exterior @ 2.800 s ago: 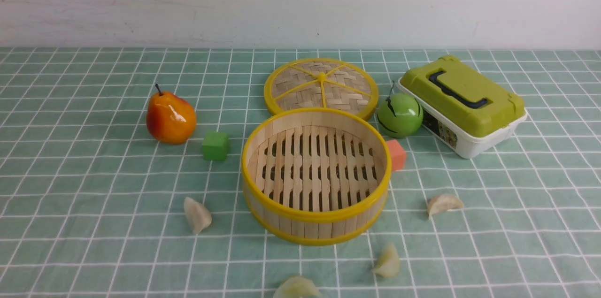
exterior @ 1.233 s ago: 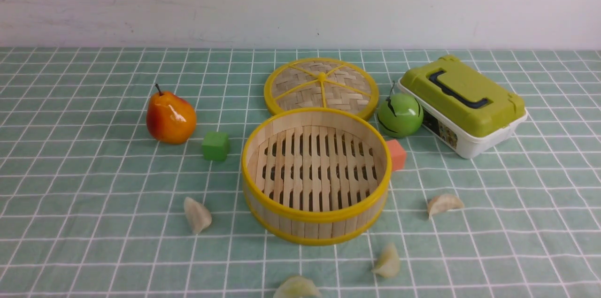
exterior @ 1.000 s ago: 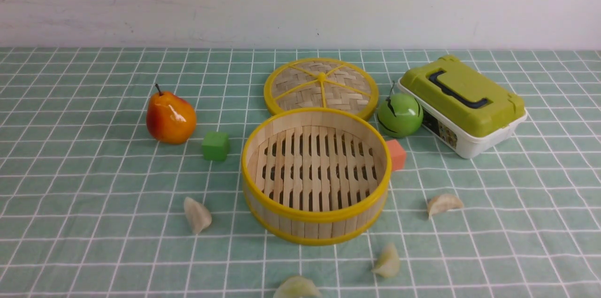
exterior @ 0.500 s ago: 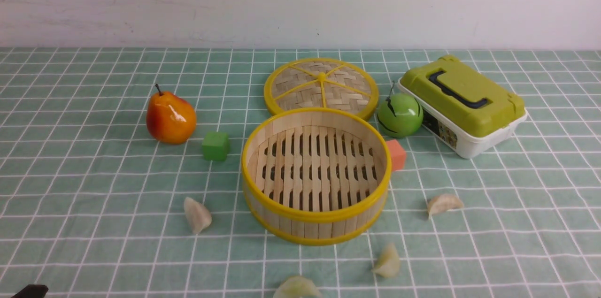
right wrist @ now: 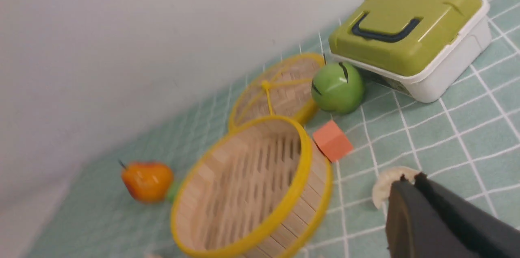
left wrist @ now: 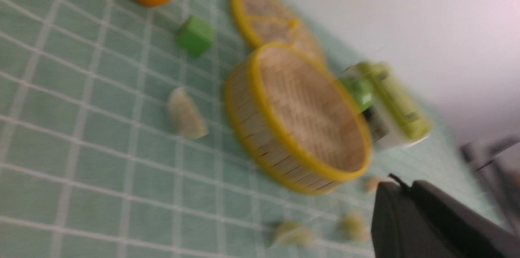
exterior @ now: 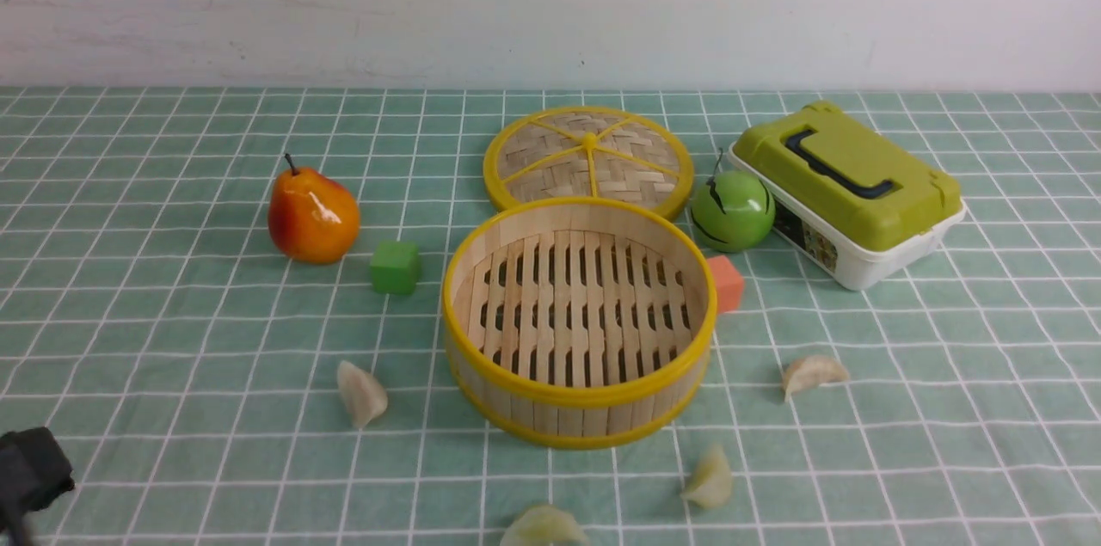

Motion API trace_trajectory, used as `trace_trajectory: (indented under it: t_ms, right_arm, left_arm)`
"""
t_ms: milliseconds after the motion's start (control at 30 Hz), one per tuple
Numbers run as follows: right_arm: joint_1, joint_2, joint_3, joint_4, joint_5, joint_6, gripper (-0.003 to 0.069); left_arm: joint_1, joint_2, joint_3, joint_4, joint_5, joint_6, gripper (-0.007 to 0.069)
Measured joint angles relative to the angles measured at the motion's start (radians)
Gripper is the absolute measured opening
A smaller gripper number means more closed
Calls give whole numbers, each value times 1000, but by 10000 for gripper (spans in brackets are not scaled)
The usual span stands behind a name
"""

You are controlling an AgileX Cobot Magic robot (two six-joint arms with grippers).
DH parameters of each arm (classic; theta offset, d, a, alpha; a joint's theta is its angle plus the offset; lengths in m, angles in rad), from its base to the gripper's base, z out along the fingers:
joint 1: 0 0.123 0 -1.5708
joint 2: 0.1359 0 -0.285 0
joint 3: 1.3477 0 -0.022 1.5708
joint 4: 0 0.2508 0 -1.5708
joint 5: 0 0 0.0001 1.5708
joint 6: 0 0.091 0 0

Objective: Put the dumplings into the steamer on the table with the blue tablecloth.
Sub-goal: 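Reach for and grasp a dumpling on the table with the left gripper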

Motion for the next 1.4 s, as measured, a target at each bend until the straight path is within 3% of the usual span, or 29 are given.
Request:
trace_trajectory:
  t_ms: [33,100,167,267,433,600,800,933,1067,1267,1400]
  right_arm:
    - [0,30,-13,-3,11,-15,-18]
    - [0,182,-154,-43,152,-177,-20]
    - [1,313,-273,-64,285,-247,-20]
    - [31,445,-376,-96,398,-280,-19]
    - [146,574,-443,-170,456,-283,-17]
    - [219,618,-450,-209,461,-285,-14]
    - [223,619,-450,-213,457,-285,-11]
    - [223,619,-450,-215,457,-285,-10]
    - [223,619,-450,-216,460,-285,-6]
    - [223,619,-450,-220,465,-285,-1]
    - [223,619,-450,-237,464,-285,1]
  left_arm:
    - [-1,22,-9,12,18,0,-14]
    - [-16,123,-92,144,96,-6,-14]
    - [-54,202,-155,252,158,-34,-14]
    - [-107,306,-221,350,243,-89,-14]
    - [-173,513,-296,402,290,-109,-1]
    - [-271,733,-342,411,179,-100,145]
    - [-357,1016,-470,412,84,-163,465]
    - [-362,1192,-570,413,46,-248,584]
    - [-362,1319,-635,415,33,-288,597]
    - [-362,1502,-708,416,20,-323,537]
    - [-362,1553,-716,423,8,-344,405]
